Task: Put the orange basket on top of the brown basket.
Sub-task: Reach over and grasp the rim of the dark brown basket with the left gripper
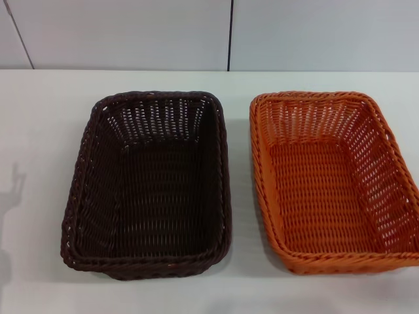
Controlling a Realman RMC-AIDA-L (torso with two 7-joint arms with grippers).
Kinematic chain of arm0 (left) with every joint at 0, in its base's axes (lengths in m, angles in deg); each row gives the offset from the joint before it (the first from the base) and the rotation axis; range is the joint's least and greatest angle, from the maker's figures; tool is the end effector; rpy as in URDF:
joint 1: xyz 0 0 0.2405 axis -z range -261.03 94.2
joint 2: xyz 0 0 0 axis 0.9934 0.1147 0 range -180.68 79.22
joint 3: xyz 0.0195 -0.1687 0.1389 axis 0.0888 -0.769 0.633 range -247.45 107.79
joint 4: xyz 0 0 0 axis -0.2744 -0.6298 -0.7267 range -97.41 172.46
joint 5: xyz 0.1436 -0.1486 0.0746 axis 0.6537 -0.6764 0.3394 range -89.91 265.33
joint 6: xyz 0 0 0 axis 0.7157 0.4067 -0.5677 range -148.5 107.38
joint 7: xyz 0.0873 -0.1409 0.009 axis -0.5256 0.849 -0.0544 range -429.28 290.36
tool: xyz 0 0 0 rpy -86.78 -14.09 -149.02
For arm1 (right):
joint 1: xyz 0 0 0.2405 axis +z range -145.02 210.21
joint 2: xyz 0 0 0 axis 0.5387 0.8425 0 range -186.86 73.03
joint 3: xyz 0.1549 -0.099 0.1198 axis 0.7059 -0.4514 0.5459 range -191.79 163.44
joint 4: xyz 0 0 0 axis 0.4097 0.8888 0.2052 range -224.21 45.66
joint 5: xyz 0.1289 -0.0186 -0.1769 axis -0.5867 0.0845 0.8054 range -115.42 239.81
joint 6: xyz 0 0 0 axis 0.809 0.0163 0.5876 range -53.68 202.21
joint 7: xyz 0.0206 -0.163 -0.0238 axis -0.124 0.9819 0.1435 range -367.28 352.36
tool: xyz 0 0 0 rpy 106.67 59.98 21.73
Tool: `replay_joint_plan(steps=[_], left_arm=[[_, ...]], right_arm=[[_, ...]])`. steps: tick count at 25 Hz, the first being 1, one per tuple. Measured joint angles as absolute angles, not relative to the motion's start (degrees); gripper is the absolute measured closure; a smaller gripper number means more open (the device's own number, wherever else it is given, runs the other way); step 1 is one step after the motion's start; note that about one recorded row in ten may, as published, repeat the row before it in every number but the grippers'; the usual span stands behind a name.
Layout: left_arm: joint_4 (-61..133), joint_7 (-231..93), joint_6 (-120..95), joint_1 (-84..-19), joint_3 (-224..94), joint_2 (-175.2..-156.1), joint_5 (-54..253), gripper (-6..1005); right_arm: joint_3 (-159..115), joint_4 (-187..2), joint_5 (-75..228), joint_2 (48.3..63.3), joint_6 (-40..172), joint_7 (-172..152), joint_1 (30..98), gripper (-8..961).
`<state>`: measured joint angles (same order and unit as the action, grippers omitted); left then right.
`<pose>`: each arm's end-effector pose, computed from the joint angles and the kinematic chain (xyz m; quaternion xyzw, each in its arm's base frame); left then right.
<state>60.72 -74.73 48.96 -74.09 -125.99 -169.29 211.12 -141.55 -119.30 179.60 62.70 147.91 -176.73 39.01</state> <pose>-0.3466 0.2886 0.0323 -0.5657 -0.2696 -0.2648 0.7329 0.3266 0.2805 0.0301 -0.5293 0.2632 0.2879 0.7534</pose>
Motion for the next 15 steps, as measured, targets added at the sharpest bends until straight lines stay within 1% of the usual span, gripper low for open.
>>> replay_joint_plan(steps=[8, 9, 10, 11, 12, 13, 14, 15], left_arm=[[61.41, -74.76, 48.83, -74.06, -125.49, -169.29, 211.14, 189], [63.92, -75.26, 47.09, -73.94, -125.51, -168.82, 211.23, 189], [63.92, -75.26, 47.09, -73.94, -125.51, -168.82, 211.23, 189], [67.95, -75.92, 44.31, -73.91, -125.90, -167.60, 211.88, 190], [67.95, -75.92, 44.31, -73.91, -125.90, -167.60, 211.88, 190], [70.82, -76.33, 42.27, -74.06, -126.33, -166.61, 212.39, 191], [80.02, -78.01, 35.24, -75.42, -128.12, -163.58, 214.53, 191], [80.02, -78.01, 35.24, -75.42, -128.12, -163.58, 214.53, 191]], right_arm=[[-141.52, -119.00, 179.60, 62.70, 147.82, -176.74, 39.01, 135], [-141.52, -118.99, 179.60, 62.70, 147.66, -176.74, 39.01, 135], [-141.52, -118.99, 179.60, 62.70, 147.66, -176.74, 39.01, 135], [-141.52, -118.99, 179.60, 62.70, 147.45, -176.74, 39.02, 135], [-141.52, -119.01, 179.60, 62.67, 147.05, -176.74, 39.10, 135], [-141.51, -119.04, 179.60, 62.64, 146.71, -176.74, 39.16, 135], [-141.52, -119.05, 179.60, 62.57, 145.79, -176.74, 39.41, 135], [-141.52, -119.05, 179.60, 62.57, 145.79, -176.74, 39.41, 135]])
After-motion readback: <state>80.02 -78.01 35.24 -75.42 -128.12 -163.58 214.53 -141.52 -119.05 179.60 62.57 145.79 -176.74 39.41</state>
